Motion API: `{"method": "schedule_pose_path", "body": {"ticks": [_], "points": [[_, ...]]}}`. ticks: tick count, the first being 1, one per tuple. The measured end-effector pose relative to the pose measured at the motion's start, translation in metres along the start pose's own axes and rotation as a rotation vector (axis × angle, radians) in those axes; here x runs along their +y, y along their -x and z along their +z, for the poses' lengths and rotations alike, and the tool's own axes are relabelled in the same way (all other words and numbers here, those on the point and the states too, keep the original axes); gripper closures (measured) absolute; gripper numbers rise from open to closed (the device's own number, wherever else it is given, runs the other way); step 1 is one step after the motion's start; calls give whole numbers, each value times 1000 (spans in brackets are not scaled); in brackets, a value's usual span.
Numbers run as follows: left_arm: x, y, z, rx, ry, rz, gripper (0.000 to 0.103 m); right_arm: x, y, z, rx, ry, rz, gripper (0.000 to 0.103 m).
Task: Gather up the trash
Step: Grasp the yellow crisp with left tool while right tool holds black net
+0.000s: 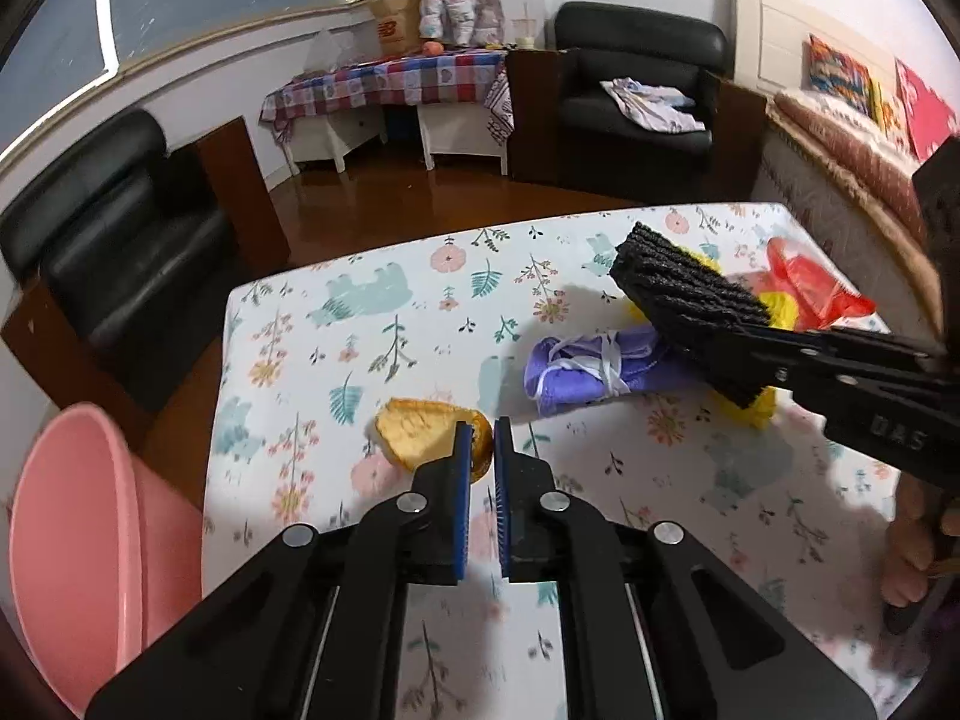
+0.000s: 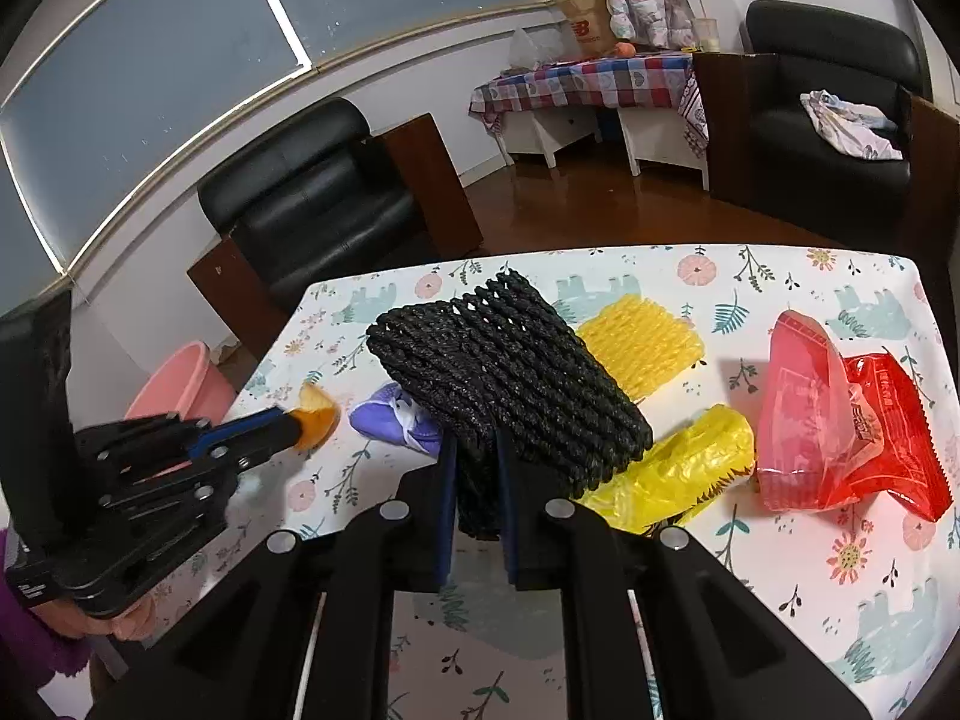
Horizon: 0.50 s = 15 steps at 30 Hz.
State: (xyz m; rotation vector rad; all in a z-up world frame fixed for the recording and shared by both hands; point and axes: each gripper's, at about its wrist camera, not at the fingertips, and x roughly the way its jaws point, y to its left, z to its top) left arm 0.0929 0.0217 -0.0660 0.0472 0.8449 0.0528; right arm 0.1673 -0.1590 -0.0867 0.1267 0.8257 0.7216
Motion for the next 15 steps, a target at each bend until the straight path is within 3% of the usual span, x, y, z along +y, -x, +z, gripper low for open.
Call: {"method": "schedule_pose_path", "body": {"ticks": [5, 15], "points": [[10, 25, -10, -8, 80, -28, 97, 0, 7, 1, -19, -5, 59, 92], [22, 70, -24, -52, 176, -37, 97, 15, 21, -5, -41, 12, 263, 92]]}}
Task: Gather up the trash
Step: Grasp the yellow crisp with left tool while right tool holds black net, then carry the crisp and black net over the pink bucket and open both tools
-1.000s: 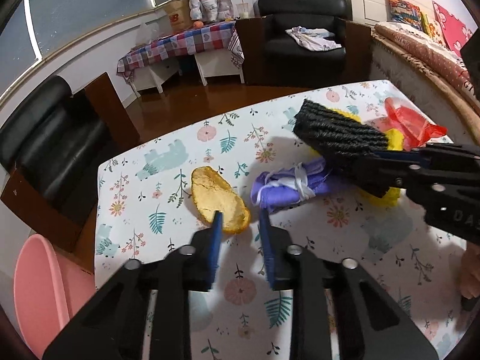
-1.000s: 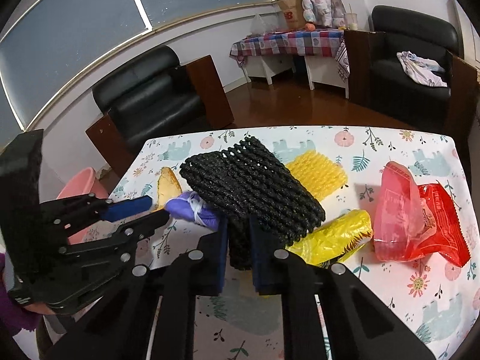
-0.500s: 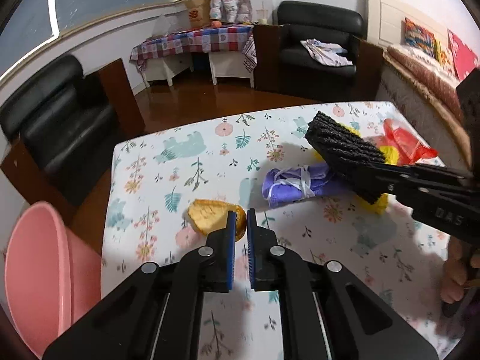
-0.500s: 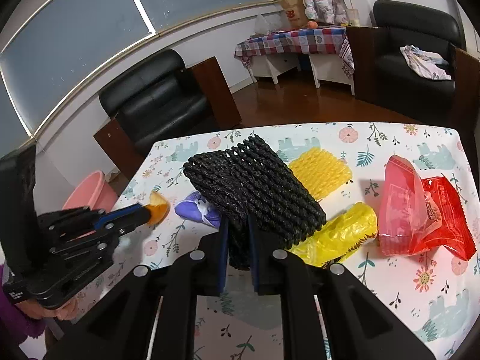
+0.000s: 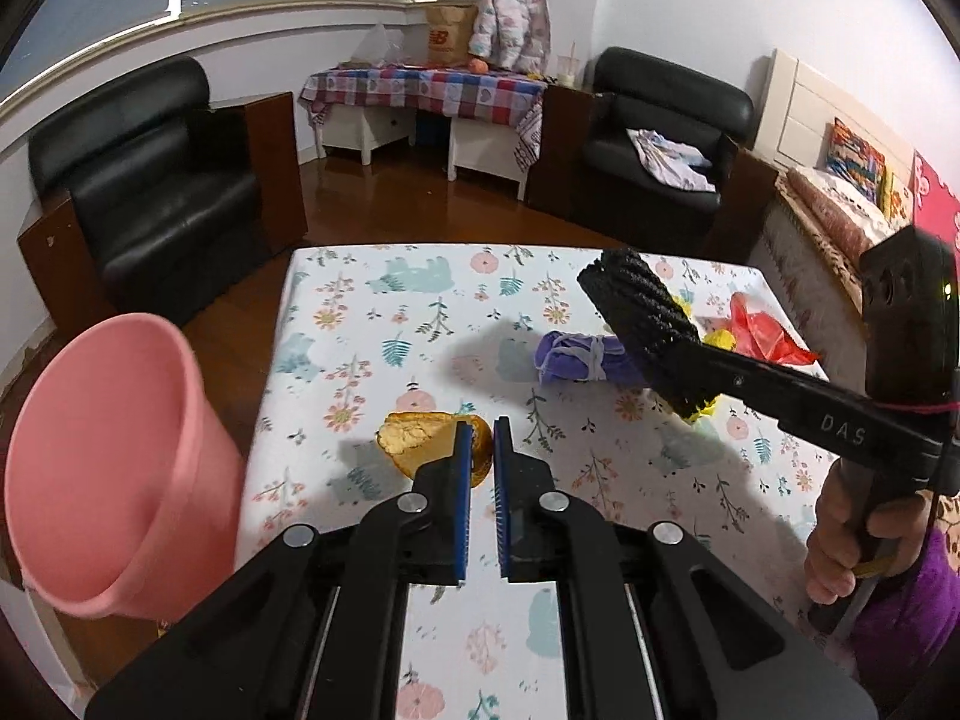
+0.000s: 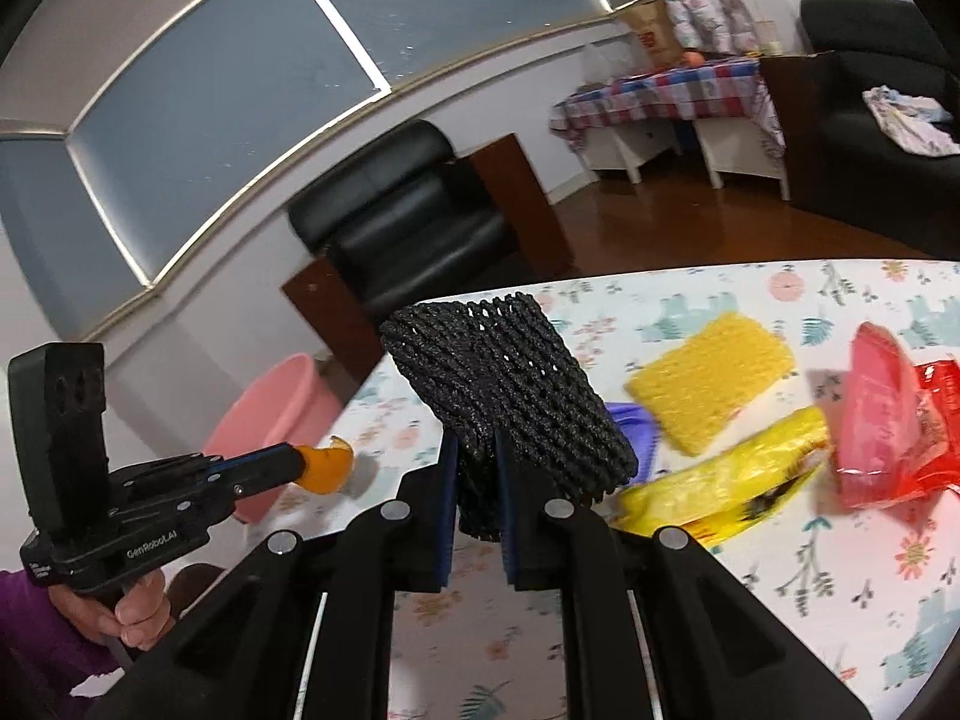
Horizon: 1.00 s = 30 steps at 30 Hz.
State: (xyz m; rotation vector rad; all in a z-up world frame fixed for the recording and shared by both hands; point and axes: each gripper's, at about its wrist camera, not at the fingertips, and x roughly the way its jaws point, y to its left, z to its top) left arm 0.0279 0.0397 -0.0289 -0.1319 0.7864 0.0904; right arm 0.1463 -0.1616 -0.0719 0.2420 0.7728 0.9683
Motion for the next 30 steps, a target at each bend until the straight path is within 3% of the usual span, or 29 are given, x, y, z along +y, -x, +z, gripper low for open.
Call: {"method": "schedule_pose_path", "body": {"ticks": [8, 18, 30], "points": [[18, 21, -9, -8, 57, 29, 97, 38, -1, -8, 14, 58, 0, 92], [41, 39, -17, -26, 138, 47, 97, 71, 3, -20, 46, 41, 4, 92], [65, 67, -25, -98, 202, 54, 97, 121, -9, -27, 77, 109, -19, 92]]}}
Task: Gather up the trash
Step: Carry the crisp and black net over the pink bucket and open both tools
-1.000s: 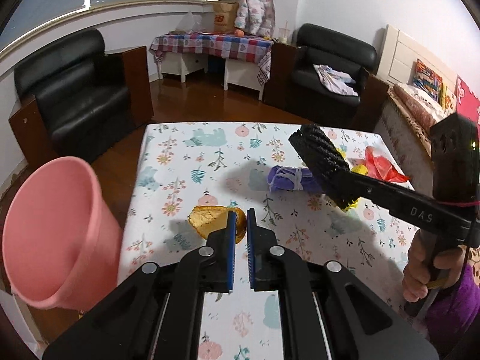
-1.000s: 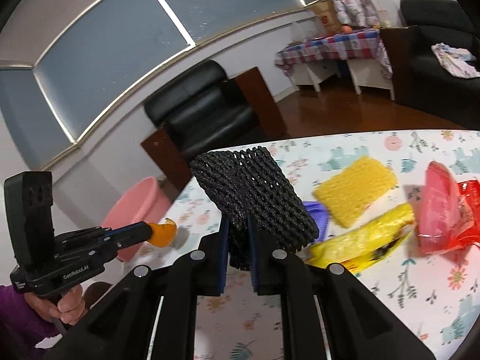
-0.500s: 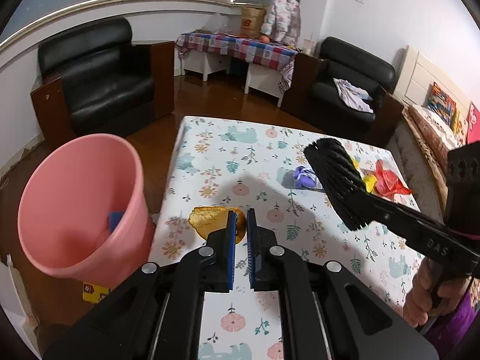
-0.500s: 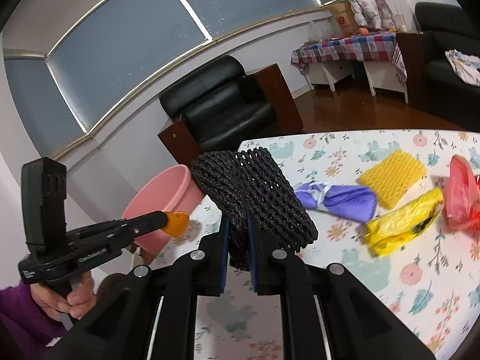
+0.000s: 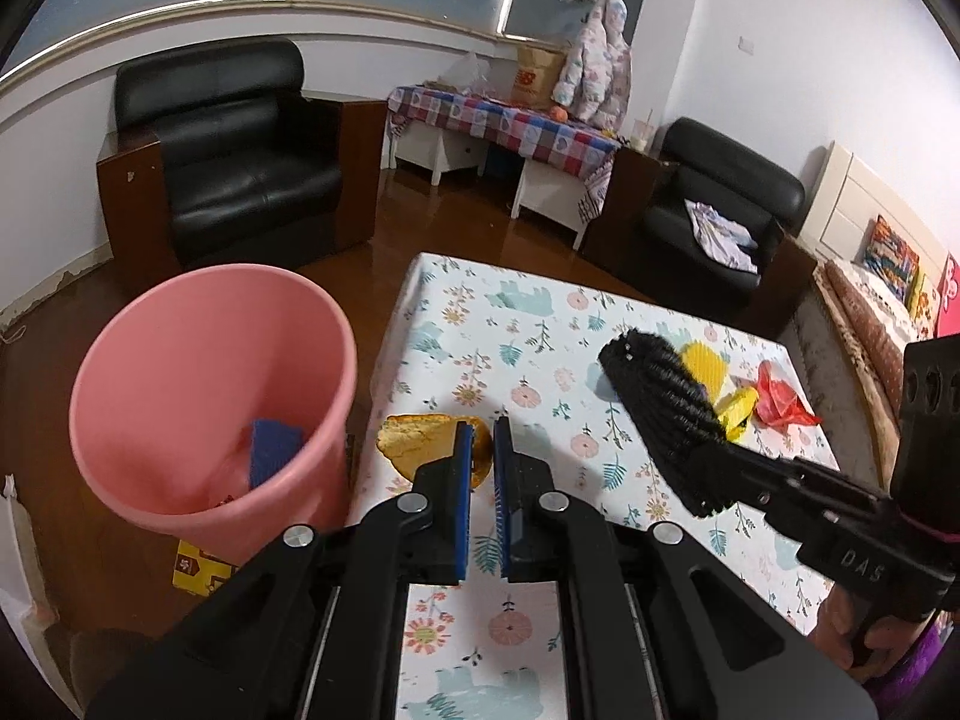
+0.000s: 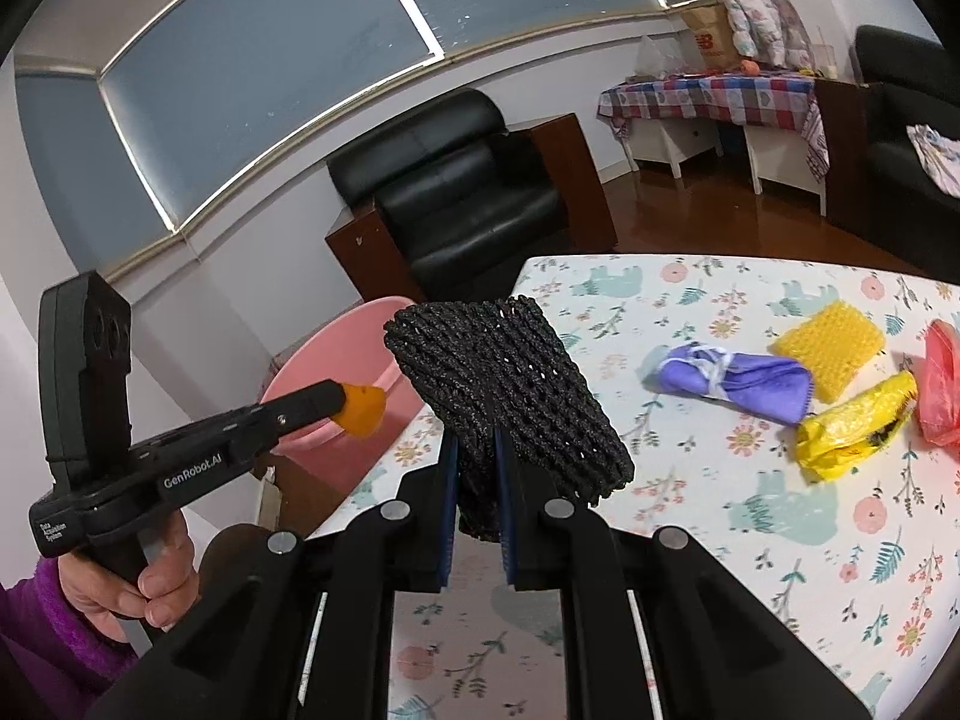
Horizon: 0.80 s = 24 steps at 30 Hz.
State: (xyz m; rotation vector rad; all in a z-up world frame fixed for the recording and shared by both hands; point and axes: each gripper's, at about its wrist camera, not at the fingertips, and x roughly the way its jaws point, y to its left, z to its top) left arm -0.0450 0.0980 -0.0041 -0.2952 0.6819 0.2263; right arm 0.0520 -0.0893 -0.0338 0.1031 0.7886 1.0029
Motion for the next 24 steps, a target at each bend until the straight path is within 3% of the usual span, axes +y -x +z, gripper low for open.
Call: {"method": "schedule_pose_path", "body": {"ticks": [24], "points": [[78, 34, 13, -132, 134, 60, 97, 92, -73, 34, 52, 106, 51, 92]]}}
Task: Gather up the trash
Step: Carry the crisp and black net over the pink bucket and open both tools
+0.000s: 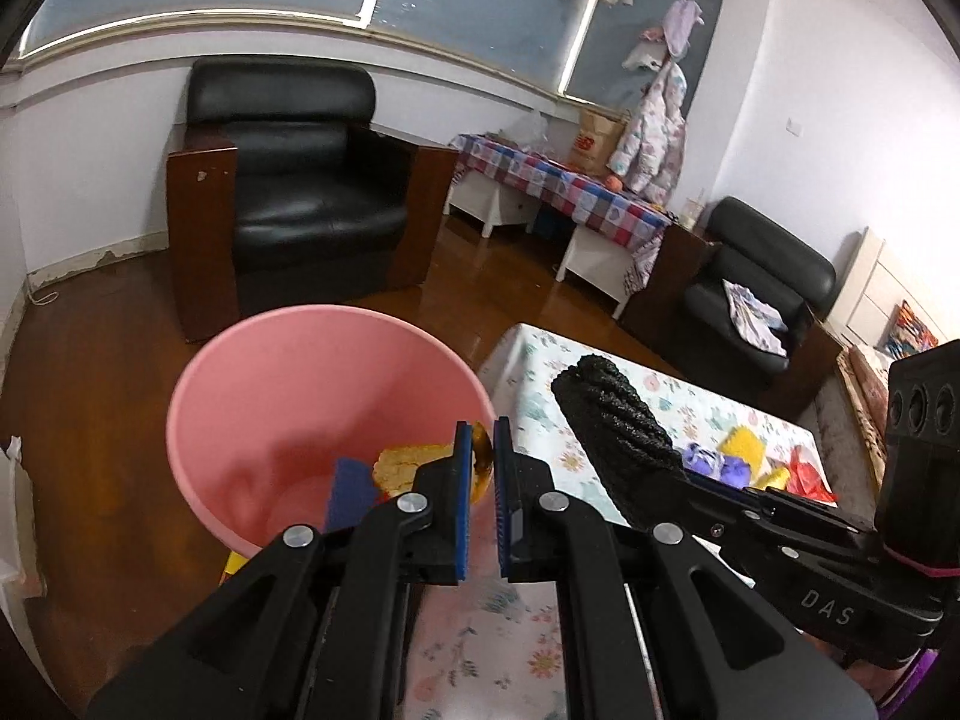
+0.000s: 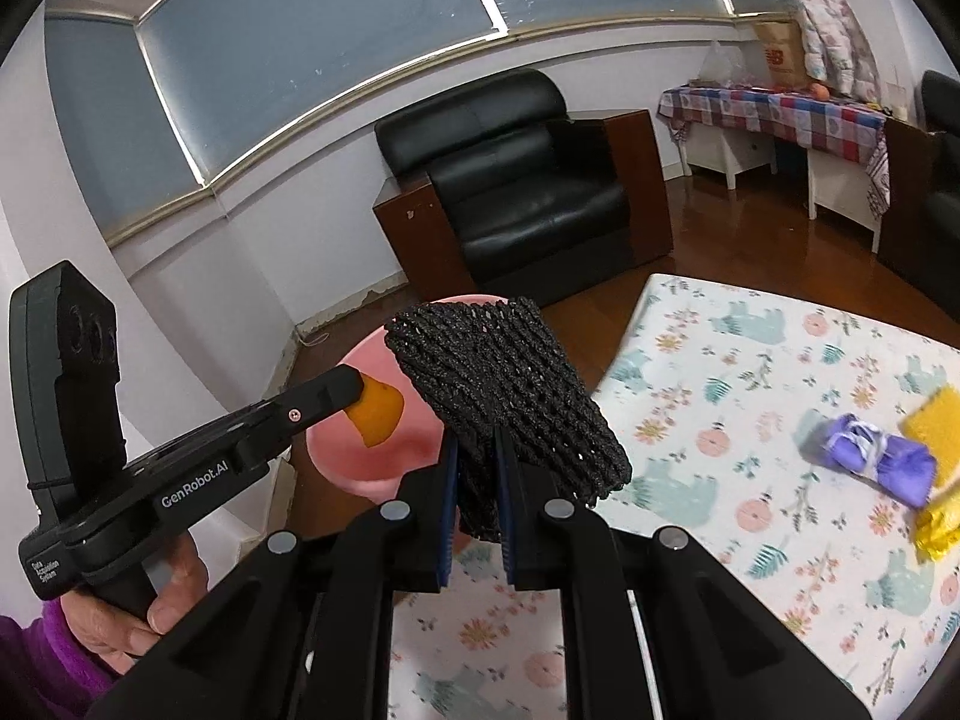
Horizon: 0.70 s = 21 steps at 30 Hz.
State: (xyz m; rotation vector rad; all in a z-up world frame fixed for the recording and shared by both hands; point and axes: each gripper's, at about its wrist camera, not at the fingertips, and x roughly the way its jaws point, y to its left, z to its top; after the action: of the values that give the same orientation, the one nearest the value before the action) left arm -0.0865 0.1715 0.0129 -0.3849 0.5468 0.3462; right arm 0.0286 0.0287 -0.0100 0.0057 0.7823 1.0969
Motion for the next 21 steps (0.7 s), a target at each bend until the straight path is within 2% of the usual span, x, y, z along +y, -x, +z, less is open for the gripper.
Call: {"method": "schedule_pose_path", "body": {"ticks": [9, 21], "points": [[33, 0, 4, -12, 57, 50, 97, 29, -28, 19, 26, 39, 36, 92], [59, -14, 3, 19, 101, 80, 97, 40, -67, 31, 81, -14, 80, 92]]}}
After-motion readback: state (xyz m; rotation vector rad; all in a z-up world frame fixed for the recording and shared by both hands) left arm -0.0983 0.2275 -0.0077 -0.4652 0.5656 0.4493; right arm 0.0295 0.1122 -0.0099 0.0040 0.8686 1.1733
